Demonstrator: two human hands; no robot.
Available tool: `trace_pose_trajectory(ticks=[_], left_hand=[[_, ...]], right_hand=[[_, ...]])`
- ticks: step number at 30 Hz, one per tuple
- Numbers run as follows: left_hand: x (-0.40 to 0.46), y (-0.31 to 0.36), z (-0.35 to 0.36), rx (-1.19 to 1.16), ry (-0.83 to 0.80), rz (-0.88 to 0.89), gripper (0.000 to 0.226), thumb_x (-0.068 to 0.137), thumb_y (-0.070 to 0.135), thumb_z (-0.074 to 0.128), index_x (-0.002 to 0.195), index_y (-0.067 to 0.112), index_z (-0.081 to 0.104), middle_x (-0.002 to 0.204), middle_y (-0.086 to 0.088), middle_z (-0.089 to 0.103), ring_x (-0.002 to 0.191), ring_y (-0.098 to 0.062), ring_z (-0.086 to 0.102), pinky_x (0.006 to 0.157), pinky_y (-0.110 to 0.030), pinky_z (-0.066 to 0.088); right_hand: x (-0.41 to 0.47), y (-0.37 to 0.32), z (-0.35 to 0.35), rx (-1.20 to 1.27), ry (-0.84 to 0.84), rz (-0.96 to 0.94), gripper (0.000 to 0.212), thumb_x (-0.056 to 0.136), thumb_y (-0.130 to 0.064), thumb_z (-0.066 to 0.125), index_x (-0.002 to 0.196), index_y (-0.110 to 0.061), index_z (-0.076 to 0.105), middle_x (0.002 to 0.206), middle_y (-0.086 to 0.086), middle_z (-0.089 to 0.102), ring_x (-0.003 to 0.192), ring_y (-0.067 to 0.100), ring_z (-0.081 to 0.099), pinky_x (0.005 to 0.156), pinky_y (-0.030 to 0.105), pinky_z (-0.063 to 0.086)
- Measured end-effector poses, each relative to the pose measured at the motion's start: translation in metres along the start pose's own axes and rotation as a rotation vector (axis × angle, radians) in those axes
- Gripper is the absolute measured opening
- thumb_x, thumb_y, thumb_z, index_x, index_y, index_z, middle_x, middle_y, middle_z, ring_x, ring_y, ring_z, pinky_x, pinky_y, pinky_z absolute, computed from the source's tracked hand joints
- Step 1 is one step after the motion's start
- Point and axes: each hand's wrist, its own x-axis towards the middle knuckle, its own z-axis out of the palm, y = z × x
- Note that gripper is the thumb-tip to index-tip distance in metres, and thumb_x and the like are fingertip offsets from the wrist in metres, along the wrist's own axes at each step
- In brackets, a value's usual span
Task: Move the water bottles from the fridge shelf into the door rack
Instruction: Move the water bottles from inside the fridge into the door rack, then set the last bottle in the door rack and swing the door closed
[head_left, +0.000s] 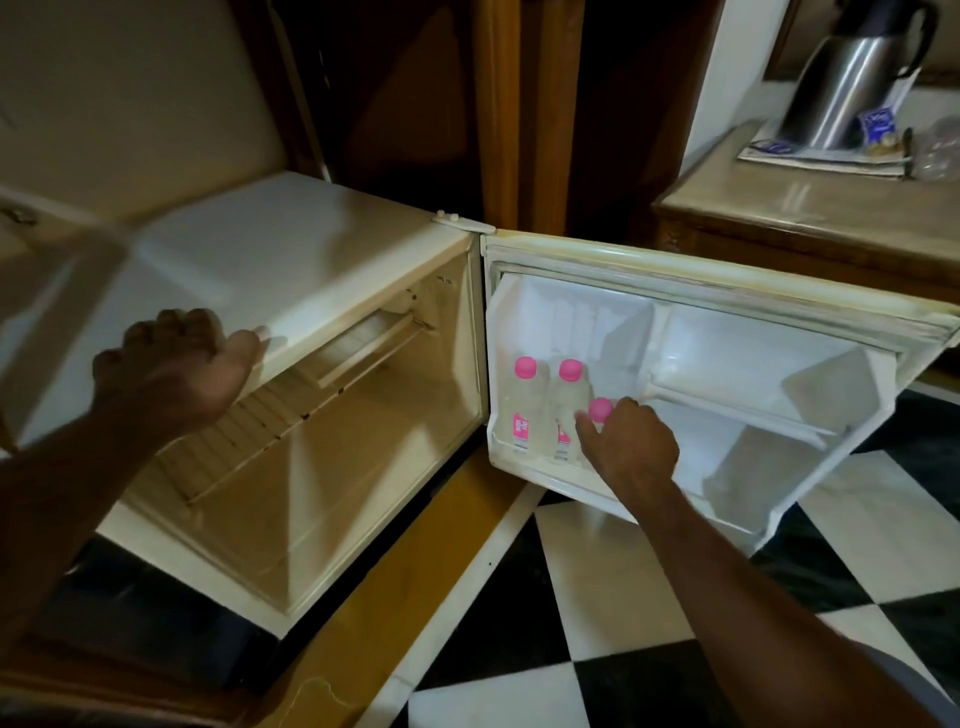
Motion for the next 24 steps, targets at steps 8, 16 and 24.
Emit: trace_pose_trajectory(ticks=[8, 16, 24], left_hand=[[-0.029, 0.008, -0.030, 0.021, -0.033, 0.032, 0.077, 0.092, 0.073, 0.017, 0.125, 0.012, 0.051, 0.123, -0.018, 0.048, 0.121, -0.045, 0.045, 0.094, -0.068, 0.043], [-0.055, 0.027, -0.057, -0.035, -0.007, 0.031, 0.073, 0.101, 0.062, 0.023, 0.133, 0.000, 0.043, 0.130, -0.029, 0.048, 0.126, -0.049, 0.046, 0.098, -0.059, 0.042], [-0.060, 0.032, -0.064, -0.103, 0.027, -0.001, 0.092, 0.084, 0.075, 0.009, 0.125, 0.003, 0.050, 0.129, -0.027, 0.053, 0.124, -0.047, 0.050, 0.097, -0.058, 0.044]], right_hand=[[0.013, 0.048, 0.033, 0.623, -0.095, 0.205, 0.074, 0.075, -0.074, 0.061, 0.107, -0.007, 0.058, 0.083, 0.008, 0.072, 0.091, 0.031, 0.071, 0.090, 0.037, 0.052], [-0.024, 0.048, 0.049, 0.612, -0.199, 0.242, 0.063, 0.078, -0.066, 0.067, 0.094, -0.005, 0.067, 0.090, 0.011, 0.074, 0.088, 0.027, 0.070, 0.084, 0.037, 0.056], [-0.129, -0.108, 0.031, 0.185, -0.390, 0.182, 0.067, 0.087, -0.030, 0.067, 0.138, 0.004, 0.040, 0.137, 0.020, 0.054, 0.122, 0.034, 0.055, 0.100, 0.038, 0.049]])
